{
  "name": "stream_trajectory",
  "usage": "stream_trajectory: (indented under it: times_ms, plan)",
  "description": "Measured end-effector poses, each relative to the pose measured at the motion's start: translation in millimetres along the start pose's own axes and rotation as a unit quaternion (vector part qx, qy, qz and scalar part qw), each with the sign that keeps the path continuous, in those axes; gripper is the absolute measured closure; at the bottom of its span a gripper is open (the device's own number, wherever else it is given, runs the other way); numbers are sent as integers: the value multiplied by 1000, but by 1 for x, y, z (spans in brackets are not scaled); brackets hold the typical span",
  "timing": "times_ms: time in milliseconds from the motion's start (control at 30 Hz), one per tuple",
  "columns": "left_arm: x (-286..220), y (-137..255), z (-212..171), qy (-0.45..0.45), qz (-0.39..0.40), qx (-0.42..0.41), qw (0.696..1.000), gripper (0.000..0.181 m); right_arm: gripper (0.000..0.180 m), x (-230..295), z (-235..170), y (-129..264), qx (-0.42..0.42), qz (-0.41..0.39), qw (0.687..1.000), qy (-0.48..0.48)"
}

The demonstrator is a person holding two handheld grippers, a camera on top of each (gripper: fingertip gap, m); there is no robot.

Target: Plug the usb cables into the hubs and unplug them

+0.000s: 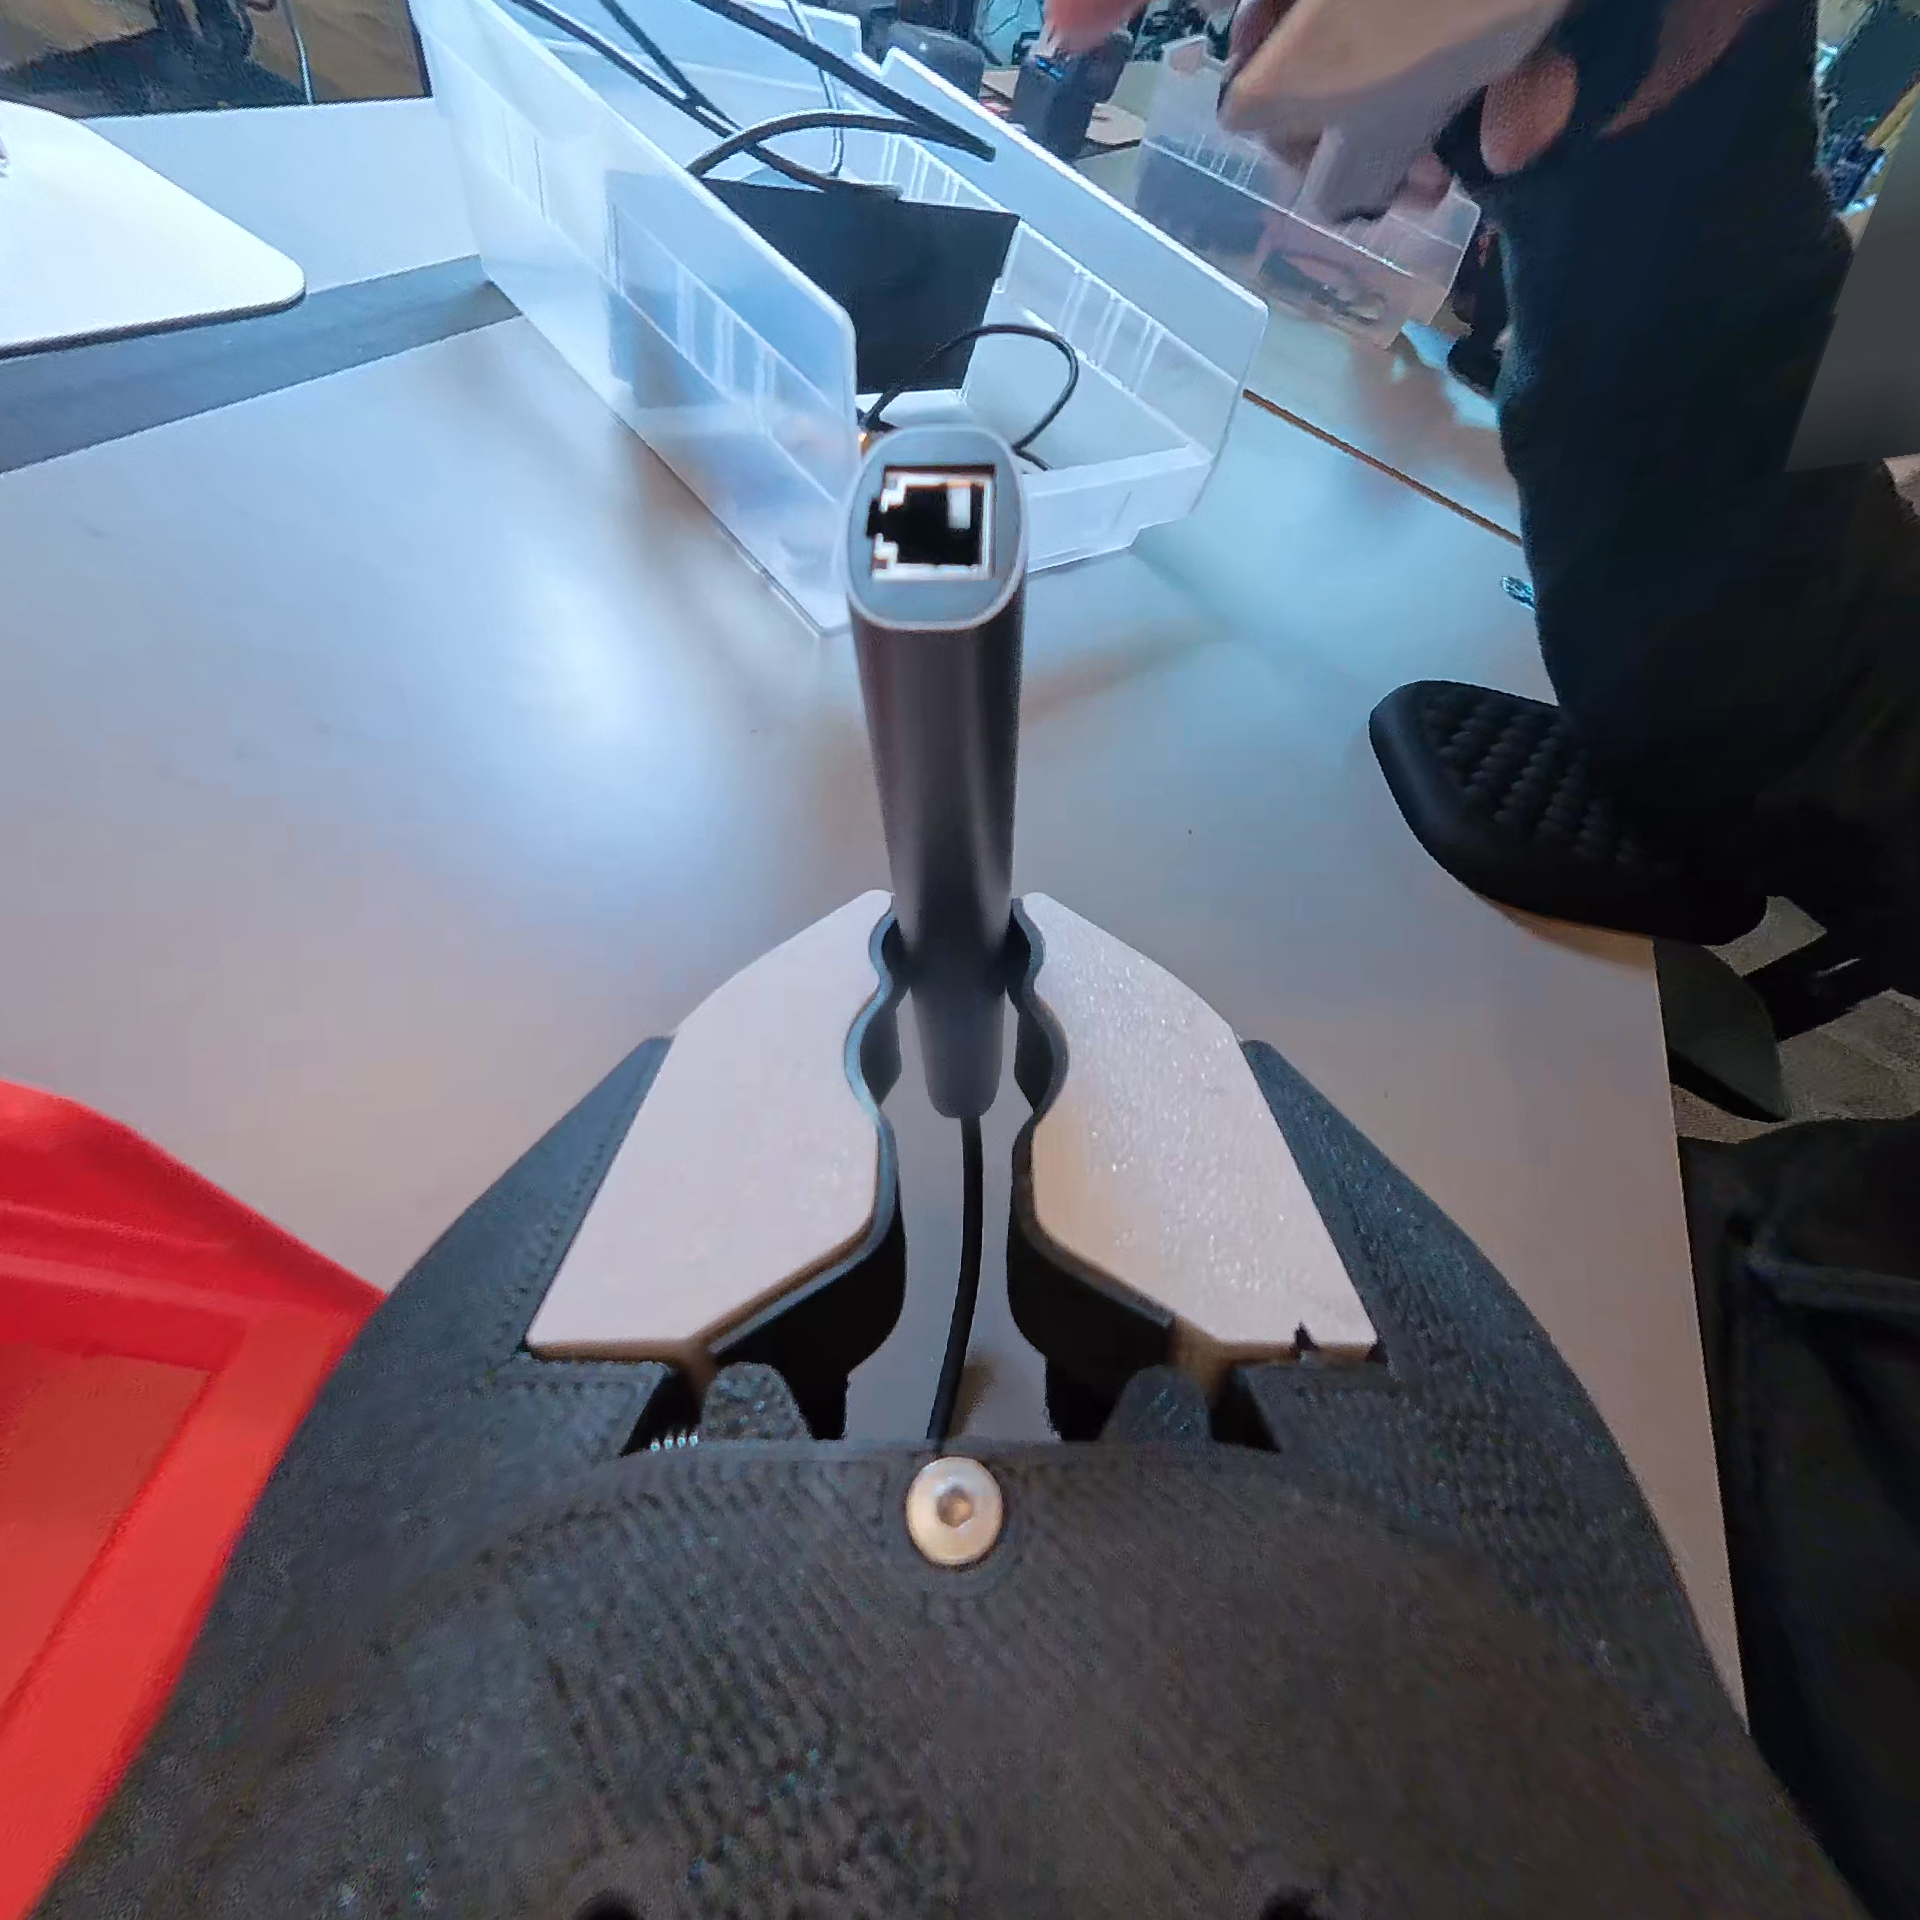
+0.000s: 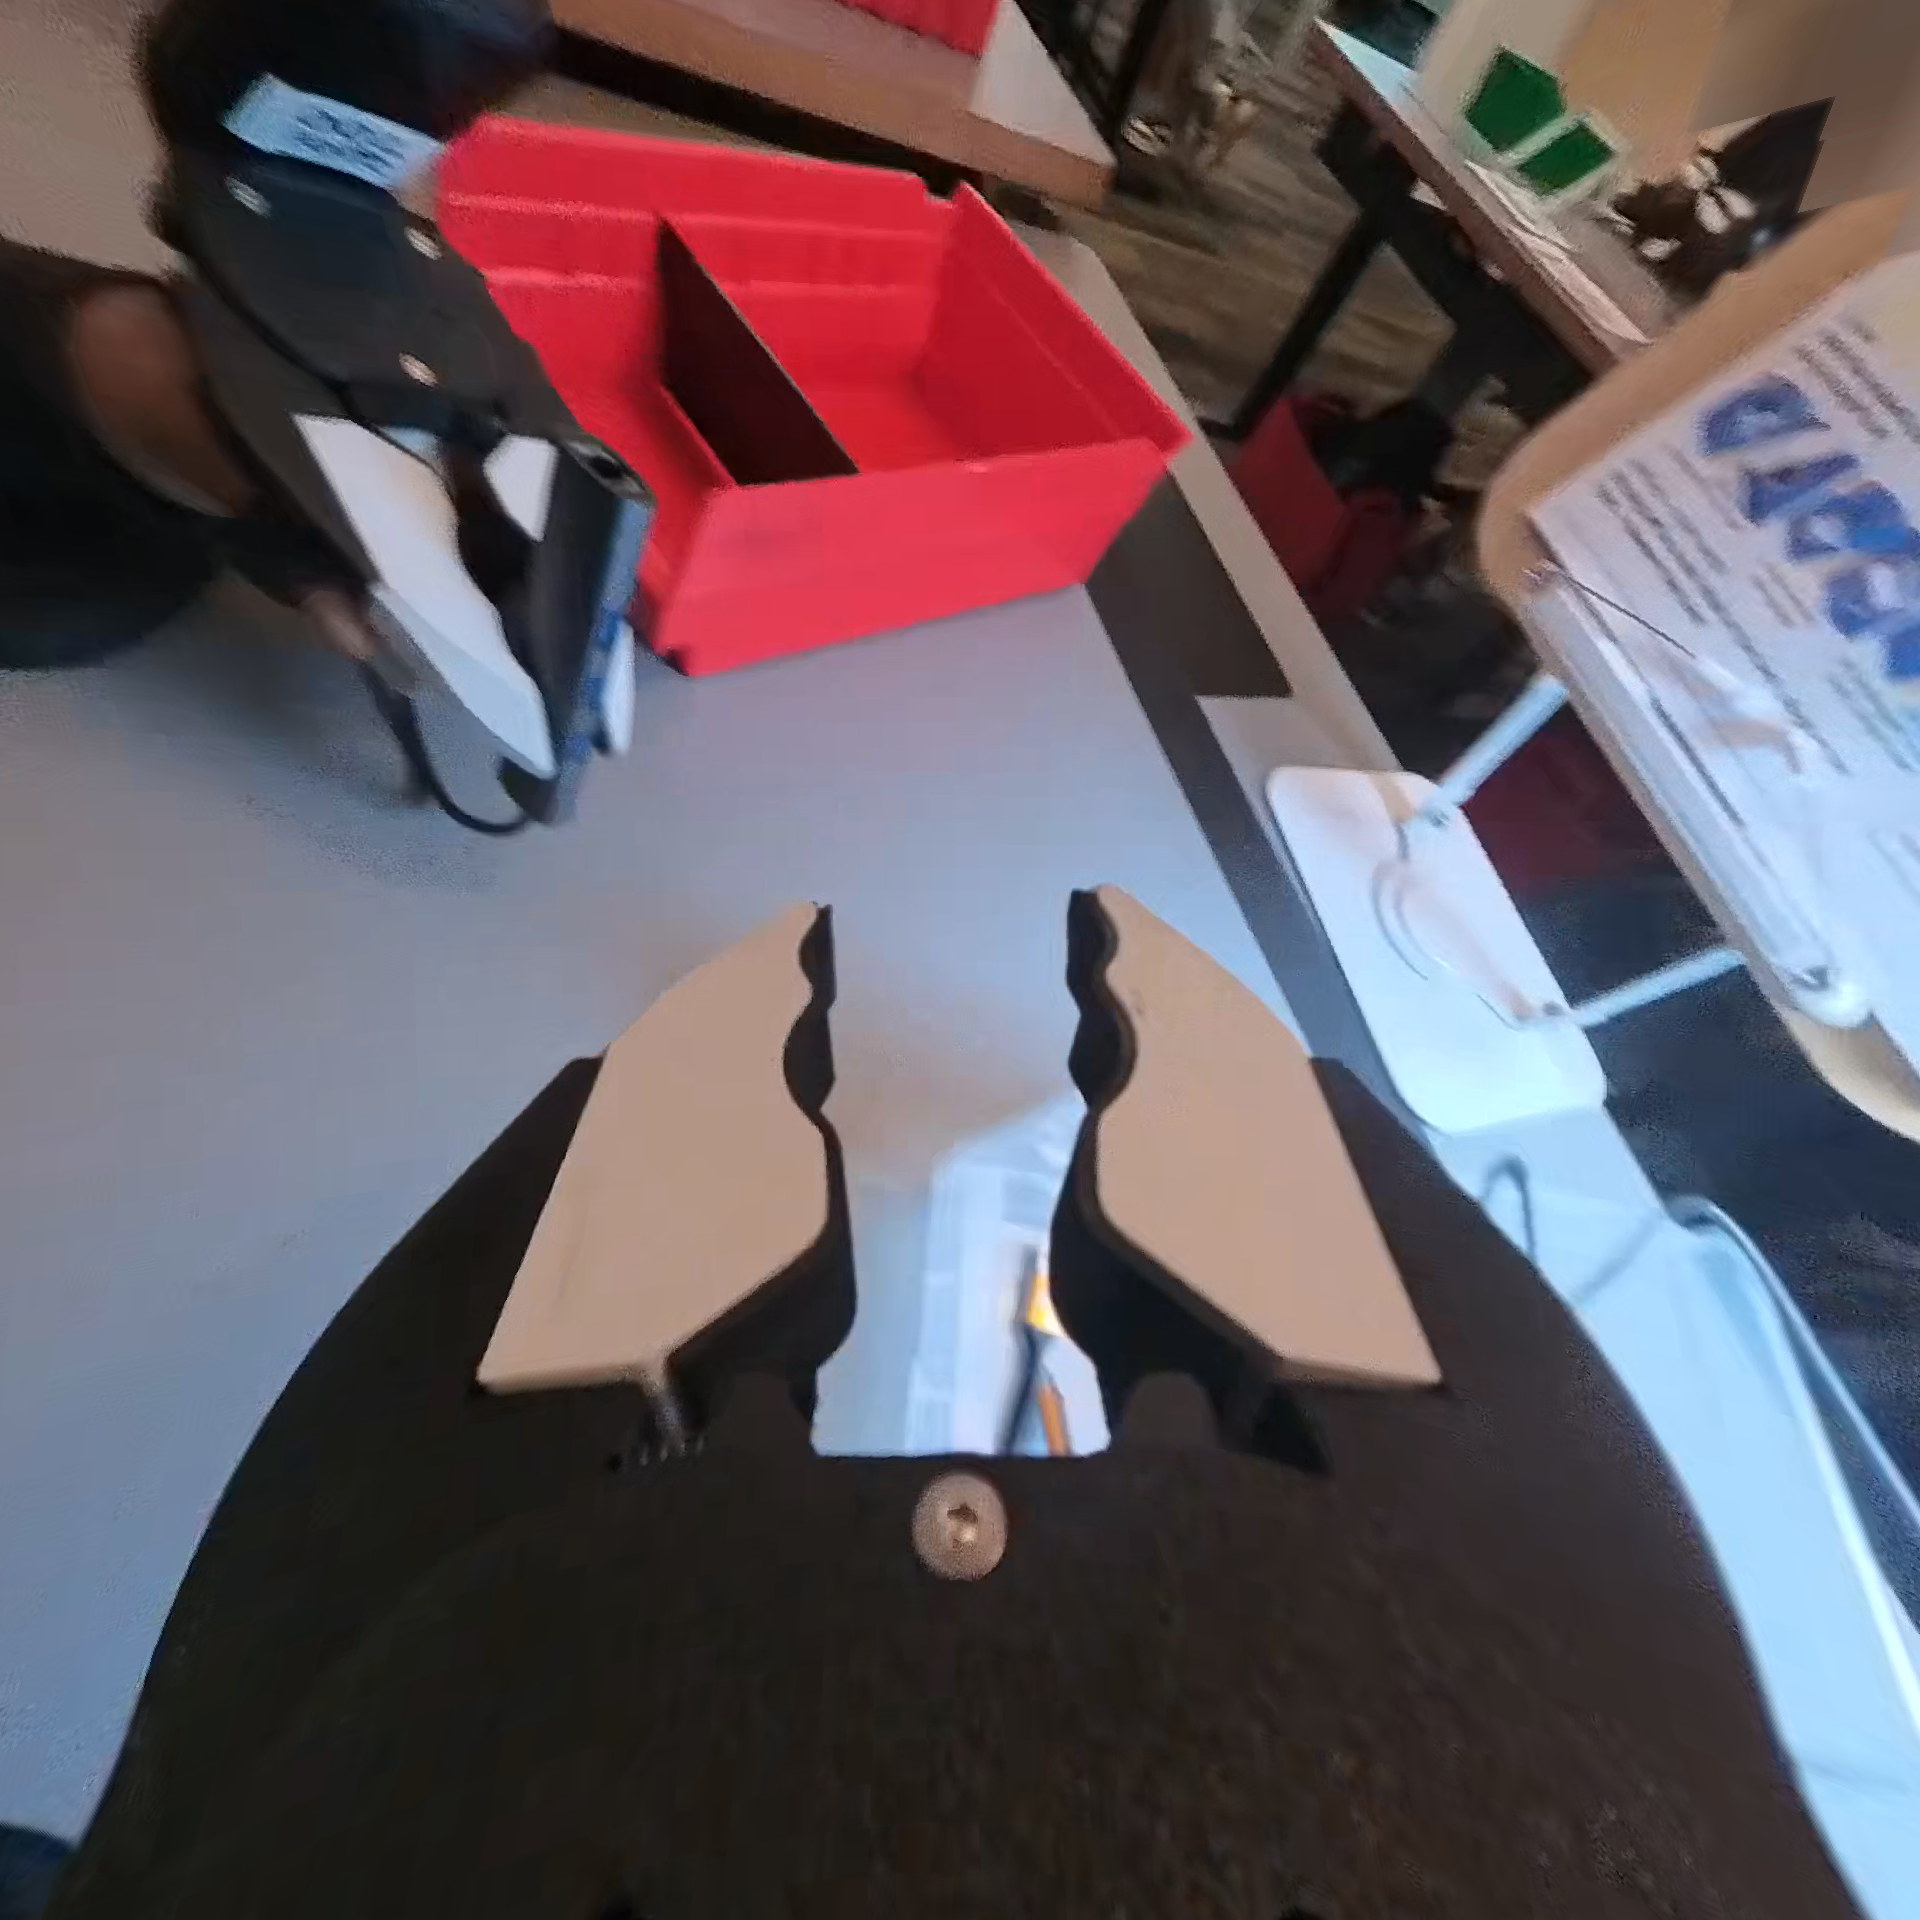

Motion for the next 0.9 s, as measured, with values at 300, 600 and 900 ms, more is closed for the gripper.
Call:
stream_trajectory:
  times_ms: [300, 600, 900]
  plan:
    - [-26, -6, 1, -88, -27, 16, 996, 163, 161, 69, 22, -96, -49, 210, 976, -41]
    - [-19, 51, 34, -52, -19, -194, 979, 140, 163, 42, 61, 0, -109, 137, 984, 23]
    - [-3, 43, 26, -30, 18, -184, 982, 140, 163, -70, 84, 102, -16, -186, 982, 37]
Point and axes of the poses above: each gripper's, where its closed fingertips meet, y back along the fingers, z out of its top, x = y × z across the jaws, the point moved 10 cm from there along y, back along the fingers, and after that the axes turned 4 degrees about z, right-handed, at the moved point
